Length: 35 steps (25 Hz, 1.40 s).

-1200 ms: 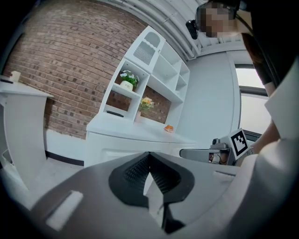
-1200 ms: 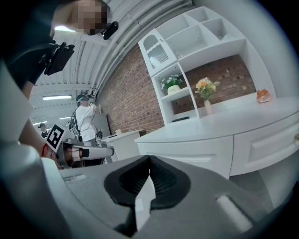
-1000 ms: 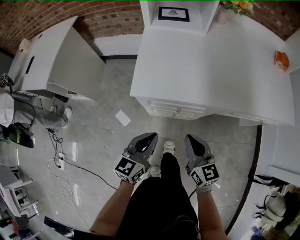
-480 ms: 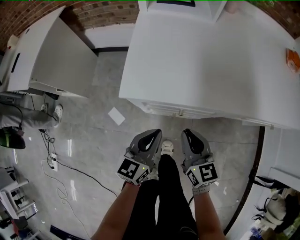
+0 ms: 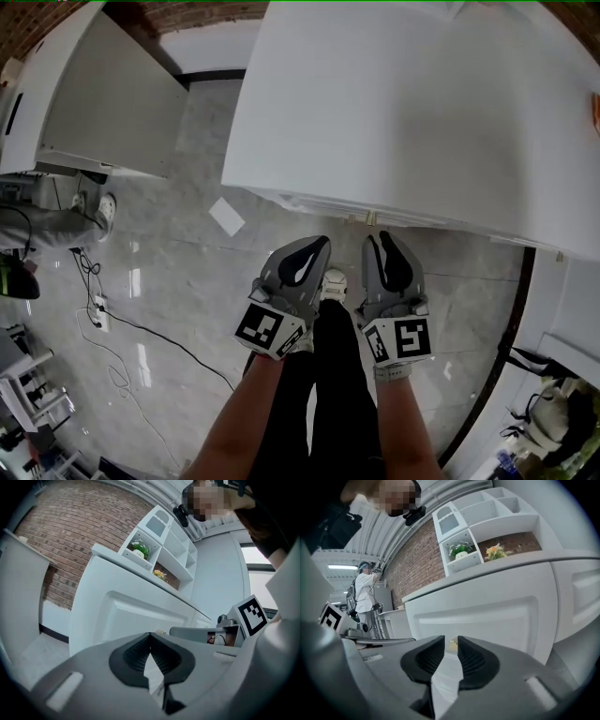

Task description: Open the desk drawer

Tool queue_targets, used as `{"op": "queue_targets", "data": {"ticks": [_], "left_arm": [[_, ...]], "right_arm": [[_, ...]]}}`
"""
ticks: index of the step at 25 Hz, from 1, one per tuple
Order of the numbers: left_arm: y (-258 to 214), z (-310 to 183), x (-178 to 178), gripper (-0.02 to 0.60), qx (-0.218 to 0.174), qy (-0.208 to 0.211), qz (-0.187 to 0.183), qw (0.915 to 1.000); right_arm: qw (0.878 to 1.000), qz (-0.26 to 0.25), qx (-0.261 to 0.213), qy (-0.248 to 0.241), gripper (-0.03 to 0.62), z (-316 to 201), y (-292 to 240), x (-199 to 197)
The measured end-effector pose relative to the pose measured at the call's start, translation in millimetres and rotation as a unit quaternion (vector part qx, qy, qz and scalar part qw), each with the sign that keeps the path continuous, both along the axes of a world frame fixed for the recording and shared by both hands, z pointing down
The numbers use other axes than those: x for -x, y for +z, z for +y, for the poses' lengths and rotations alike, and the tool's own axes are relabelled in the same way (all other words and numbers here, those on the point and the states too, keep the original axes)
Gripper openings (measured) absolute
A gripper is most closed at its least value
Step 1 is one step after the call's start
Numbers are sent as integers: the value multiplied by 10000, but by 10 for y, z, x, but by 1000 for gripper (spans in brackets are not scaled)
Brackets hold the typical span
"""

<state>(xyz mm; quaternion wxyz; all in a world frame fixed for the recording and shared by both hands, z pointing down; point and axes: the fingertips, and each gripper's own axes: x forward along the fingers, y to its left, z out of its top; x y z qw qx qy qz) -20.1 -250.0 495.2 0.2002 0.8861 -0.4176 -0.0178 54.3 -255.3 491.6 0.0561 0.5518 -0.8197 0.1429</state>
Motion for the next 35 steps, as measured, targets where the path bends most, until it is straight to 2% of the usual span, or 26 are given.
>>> {"op": "queue_targets", "data": {"ticks": [9,22,35], "left_arm": [[156,-120,9,3,59,-90,59,9999],[280,-126,83,3,192,-183,55,9996],[141,-180,20,3,38,-132,116,9998]], "right_arm": [[9989,-38,21,456,97,-197,144,20],[9938,-297,25,1074,87,-301,206,30],[9971,-384,160,643,80,-286,214,63]]}}
